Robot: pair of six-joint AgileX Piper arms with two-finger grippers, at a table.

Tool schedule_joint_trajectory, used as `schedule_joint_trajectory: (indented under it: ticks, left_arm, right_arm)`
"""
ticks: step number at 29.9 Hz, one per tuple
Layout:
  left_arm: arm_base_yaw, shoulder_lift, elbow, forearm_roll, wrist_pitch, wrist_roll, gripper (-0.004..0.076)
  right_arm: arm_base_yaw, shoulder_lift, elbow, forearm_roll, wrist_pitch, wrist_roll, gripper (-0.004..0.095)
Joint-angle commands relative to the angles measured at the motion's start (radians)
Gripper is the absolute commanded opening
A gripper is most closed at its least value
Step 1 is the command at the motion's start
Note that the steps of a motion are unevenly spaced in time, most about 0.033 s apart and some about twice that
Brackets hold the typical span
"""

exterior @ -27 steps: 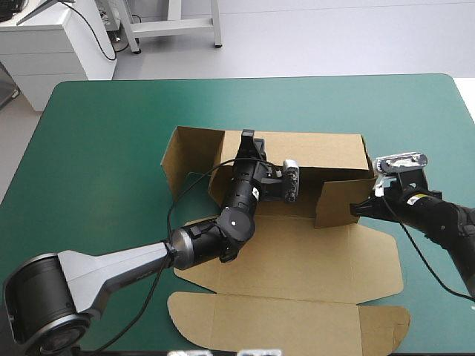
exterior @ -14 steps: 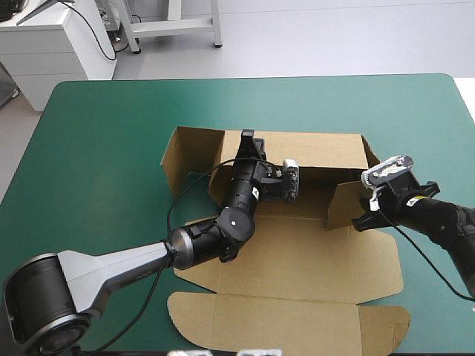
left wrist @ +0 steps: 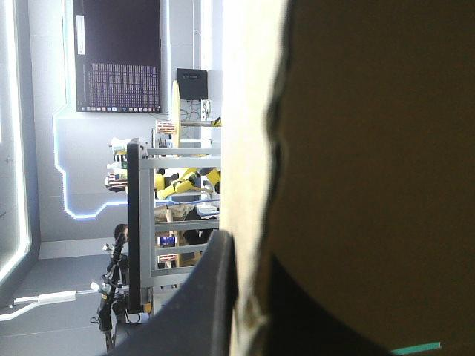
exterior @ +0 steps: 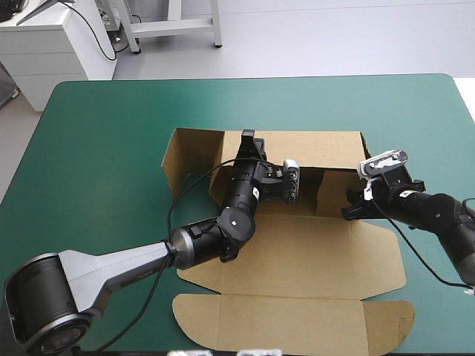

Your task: Fold the box

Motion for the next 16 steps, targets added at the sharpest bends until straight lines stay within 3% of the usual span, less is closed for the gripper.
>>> schedule_joint_trajectory:
  ticks: [1, 11, 13, 16]
  left_arm:
    - [-0.006, -0.03, -0.017, -0.029, -0.008, -0.016, -0.0008]
    - [-0.006, -0.03, -0.019, -0.027, -0.005, -0.016, -0.0008]
    - [-0.006, -0.03, -0.019, -0.02, -0.005, -0.016, -0.0008]
    - [-0.006, -0.03, -0.019, 0.011, 0.001, -0.035, -0.0008]
  right_arm:
    - [-0.006, 0.006, -0.028, 0.116, -0.071, -0.071, 0.0484]
    - [-0.006, 0.059, -0.028, 0.379, -0.102, -0.37, 0.0482]
    - [-0.006, 0.074, -0.028, 0.395, -0.122, -0.381, 0.043]
    - [-0.006, 0.088, -0.028, 0.395, -0.125, -0.398, 0.0239]
